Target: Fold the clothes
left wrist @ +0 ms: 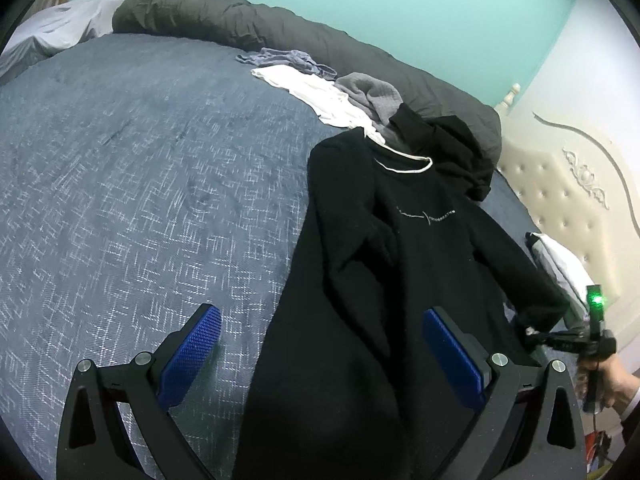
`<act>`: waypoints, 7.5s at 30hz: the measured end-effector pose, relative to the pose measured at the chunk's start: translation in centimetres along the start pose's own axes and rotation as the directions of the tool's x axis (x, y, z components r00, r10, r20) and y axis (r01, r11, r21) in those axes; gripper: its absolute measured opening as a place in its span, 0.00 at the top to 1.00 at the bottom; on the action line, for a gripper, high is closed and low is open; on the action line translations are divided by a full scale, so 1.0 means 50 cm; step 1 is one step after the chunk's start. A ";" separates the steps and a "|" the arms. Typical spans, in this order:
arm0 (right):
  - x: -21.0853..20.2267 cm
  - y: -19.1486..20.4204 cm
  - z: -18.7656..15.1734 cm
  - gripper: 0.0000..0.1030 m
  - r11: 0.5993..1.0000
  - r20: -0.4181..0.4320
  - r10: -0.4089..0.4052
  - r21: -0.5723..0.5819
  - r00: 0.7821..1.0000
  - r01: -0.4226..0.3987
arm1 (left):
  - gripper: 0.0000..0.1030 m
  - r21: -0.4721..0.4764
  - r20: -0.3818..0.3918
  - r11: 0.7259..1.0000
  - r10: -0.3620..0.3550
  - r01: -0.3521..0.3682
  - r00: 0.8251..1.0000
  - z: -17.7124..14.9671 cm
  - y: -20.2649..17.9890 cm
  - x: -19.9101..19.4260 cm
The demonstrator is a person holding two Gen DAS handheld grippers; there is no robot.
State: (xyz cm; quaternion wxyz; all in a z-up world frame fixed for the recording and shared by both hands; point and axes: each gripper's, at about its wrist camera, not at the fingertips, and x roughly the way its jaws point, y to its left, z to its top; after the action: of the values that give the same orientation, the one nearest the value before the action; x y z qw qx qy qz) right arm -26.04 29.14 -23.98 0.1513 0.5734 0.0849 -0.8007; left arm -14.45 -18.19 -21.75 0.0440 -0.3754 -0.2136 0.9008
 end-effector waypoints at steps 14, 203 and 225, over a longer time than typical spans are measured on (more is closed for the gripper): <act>-0.226 -0.288 -0.087 0.94 0.925 0.205 -0.176 0.370 0.963 0.090 | 0.00 -0.008 0.014 1.000 -0.004 0.004 1.000 0.001 -0.003 -0.007; -0.191 0.082 -0.130 0.49 0.892 0.284 0.343 0.201 0.895 -0.405 | 0.91 0.221 -0.259 0.925 0.363 -0.310 0.895 0.129 0.213 -0.138; -0.181 0.106 -0.133 0.49 0.899 0.266 0.337 0.193 0.903 -0.393 | 0.54 0.107 -0.195 0.952 0.303 -0.287 0.933 0.052 0.341 -0.230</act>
State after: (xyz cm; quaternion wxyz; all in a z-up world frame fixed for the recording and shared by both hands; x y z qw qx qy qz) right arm -15.62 27.55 -17.44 0.2371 0.4985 -0.1408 -0.8219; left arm -6.66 -37.30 -19.68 -0.0552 -0.4937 -0.1144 0.8603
